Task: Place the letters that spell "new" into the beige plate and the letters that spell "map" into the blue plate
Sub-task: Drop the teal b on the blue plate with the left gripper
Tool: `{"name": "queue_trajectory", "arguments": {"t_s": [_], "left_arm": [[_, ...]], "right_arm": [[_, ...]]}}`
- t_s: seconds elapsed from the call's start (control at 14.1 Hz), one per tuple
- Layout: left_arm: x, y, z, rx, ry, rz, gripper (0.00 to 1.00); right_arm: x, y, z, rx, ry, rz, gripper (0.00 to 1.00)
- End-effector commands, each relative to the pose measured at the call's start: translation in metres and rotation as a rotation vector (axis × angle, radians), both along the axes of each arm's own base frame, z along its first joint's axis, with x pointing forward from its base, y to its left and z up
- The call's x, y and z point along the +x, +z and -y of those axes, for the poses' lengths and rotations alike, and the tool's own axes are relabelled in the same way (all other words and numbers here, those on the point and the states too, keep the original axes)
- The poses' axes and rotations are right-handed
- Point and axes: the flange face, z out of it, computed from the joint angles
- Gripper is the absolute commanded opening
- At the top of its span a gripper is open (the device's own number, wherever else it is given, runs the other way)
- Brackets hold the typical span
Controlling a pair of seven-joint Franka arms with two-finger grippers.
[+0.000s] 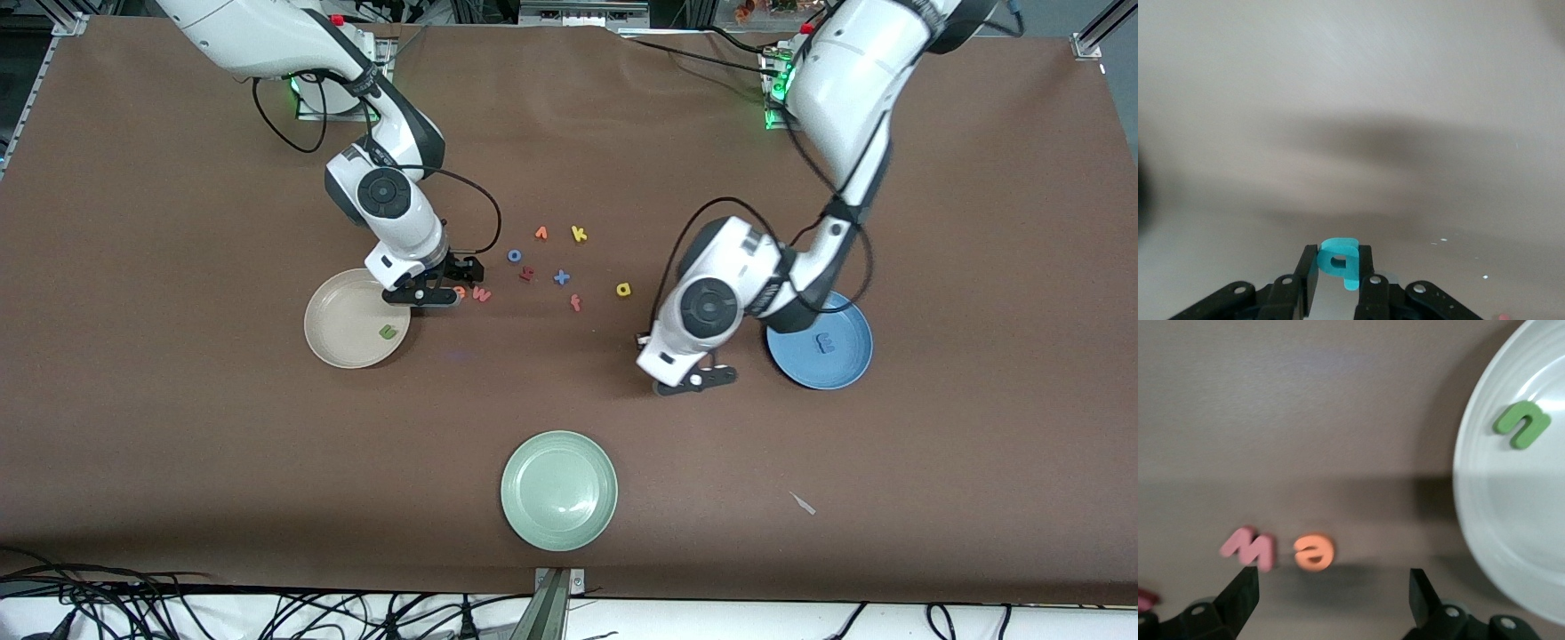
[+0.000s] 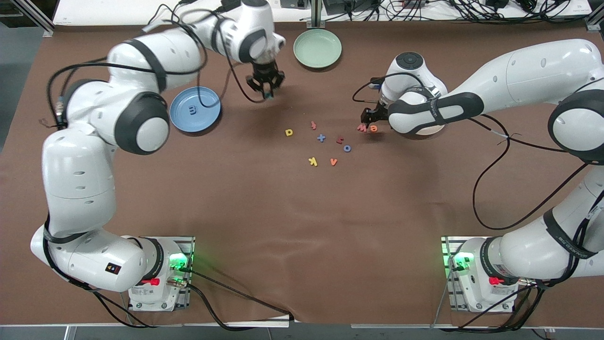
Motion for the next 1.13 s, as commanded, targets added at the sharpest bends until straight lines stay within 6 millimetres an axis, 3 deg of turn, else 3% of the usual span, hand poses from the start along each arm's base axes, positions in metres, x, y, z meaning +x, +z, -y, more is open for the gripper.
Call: {"name": "queue_trajectory", "arguments": {"t_s": [0.0,0.21,0.35,0.43,0.57,0.71,0.78,0.85,0.92,1.06], "left_arm": [[0.020,0.043,-0.076,0.001,-0.103,-0.012,0.00],[0.029,0.048,-0.156,0.010,-0.121,-0.099,0.00],[0.029,0.031,-0.206,-0.002,-0.124,-0.149,0.00],[0.025,0.012,-0.223,-0.003,-0.125,-0.174,0.00],[0.016,-0.031,-0.239,0.067,-0.164,-0.175,0.00],[0.006,-0.065,-0.236,0.059,-0.171,-0.129,0.04],[0.003,-0.069,-0.233,0.055,-0.170,-0.134,0.13],[0.002,-0.068,-0.232,0.055,-0.166,-0.135,0.48],[0.002,-0.068,-0.232,0.054,-0.163,-0.136,0.99],[0.001,-0.060,-0.231,0.058,-0.166,-0.147,1.00]], "right_arm": [[0.005,-0.010,-0.002,-0.007,0.026,0.017,1.00],[0.004,-0.010,-0.004,-0.009,0.030,0.015,0.99],[0.005,-0.011,-0.005,-0.010,0.039,0.019,0.99],[0.004,-0.013,-0.005,-0.015,0.048,0.019,0.96],[0.003,-0.015,-0.007,-0.014,0.053,0.018,0.93],[0.005,-0.016,-0.009,-0.012,0.054,0.017,0.92],[0.005,-0.015,-0.010,-0.011,0.055,0.019,0.92],[0.003,-0.015,-0.012,-0.010,0.058,0.018,0.92],[0.003,-0.016,-0.013,-0.010,0.060,0.016,0.92],[0.005,-0.018,-0.014,-0.011,0.067,0.019,0.89]]}}
